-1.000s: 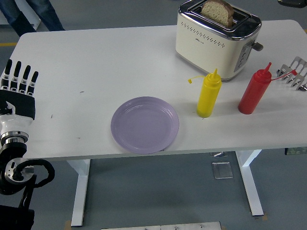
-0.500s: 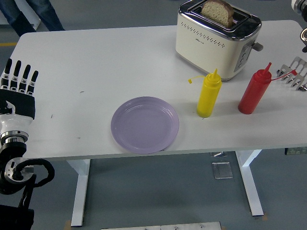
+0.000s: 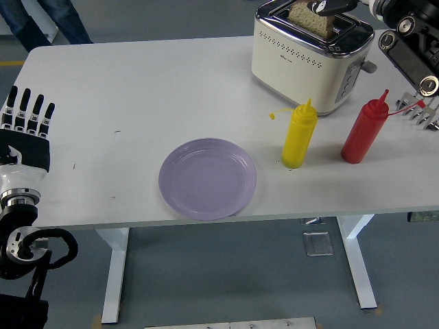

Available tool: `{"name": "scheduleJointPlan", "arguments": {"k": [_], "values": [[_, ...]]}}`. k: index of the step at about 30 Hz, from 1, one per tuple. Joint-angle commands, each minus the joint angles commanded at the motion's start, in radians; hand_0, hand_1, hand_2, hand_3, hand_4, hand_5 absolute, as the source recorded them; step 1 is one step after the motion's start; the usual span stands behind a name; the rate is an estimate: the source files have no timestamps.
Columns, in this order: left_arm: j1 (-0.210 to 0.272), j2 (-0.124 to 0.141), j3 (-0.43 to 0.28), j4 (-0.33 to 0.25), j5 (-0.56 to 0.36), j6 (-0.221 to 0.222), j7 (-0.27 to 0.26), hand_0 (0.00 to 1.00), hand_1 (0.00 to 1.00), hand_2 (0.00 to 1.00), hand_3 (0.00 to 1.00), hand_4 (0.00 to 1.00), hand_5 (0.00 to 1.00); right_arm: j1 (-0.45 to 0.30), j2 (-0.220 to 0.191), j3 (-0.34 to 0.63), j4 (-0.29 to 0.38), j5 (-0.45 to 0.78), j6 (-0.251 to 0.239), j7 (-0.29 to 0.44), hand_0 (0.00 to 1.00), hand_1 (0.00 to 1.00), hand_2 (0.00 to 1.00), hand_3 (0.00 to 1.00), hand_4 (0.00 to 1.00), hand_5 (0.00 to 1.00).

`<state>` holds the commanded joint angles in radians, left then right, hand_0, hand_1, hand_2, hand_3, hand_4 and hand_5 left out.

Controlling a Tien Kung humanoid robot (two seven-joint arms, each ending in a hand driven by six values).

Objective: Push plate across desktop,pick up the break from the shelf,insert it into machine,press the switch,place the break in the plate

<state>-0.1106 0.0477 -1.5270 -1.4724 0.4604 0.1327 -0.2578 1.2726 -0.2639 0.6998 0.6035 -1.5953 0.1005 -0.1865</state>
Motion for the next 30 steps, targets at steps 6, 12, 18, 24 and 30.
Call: {"name": "scheduleJointPlan", "arguments": {"k": [6,12,18,24,30], "values": [[-0.001,0.002,-0.002,0.000,0.000,0.000,0.000,0.835,0.833,0.864,0.822,0.558,0.998,0.039,0.053,-0.046,-0.103,-0.002,0.009,-0.010,0.796,0.760,0.788,0.840,0.737,0.417],[-0.002,0.002,-0.001,0.001,0.000,0.000,0.000,0.835,0.833,0.865,0.823,0.558,0.998,0.075,0.103,-0.091,-0.184,0.003,0.005,-0.018,0.758,0.738,0.751,0.825,0.735,0.414],[-0.007,0.003,0.001,0.002,-0.001,0.000,0.000,0.836,0.834,0.865,0.823,0.557,0.998,0.096,0.140,-0.121,-0.240,-0.001,-0.010,-0.023,0.678,0.678,0.690,0.783,0.732,0.413],[-0.010,0.003,0.001,0.003,-0.001,0.000,0.000,0.836,0.834,0.865,0.822,0.556,0.998,0.117,0.172,-0.149,-0.290,-0.009,-0.019,-0.026,0.592,0.626,0.624,0.739,0.725,0.402],[-0.015,0.002,0.004,0.005,-0.001,0.000,0.001,0.837,0.834,0.864,0.823,0.556,0.998,0.132,0.203,-0.179,-0.331,-0.010,-0.028,-0.025,0.514,0.578,0.586,0.717,0.713,0.389]]}}
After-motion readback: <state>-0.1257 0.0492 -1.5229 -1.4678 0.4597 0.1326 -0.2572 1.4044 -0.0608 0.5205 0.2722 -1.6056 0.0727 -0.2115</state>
